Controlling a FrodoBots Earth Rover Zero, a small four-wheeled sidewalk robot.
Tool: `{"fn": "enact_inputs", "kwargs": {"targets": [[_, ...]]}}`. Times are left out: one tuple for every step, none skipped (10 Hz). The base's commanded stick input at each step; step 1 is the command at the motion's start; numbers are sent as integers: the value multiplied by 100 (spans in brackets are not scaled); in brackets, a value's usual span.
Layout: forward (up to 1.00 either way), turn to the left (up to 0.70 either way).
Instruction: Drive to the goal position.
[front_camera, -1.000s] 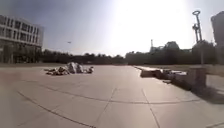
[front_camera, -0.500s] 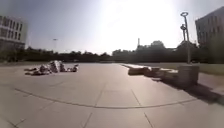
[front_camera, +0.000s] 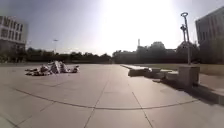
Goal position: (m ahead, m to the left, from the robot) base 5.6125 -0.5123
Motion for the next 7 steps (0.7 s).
{"fn": "enact_inputs", "kwargs": {"targets": [[70,1],[70,1],[70,1],[70,1],[70,1],[70,1],[70,1]]}}
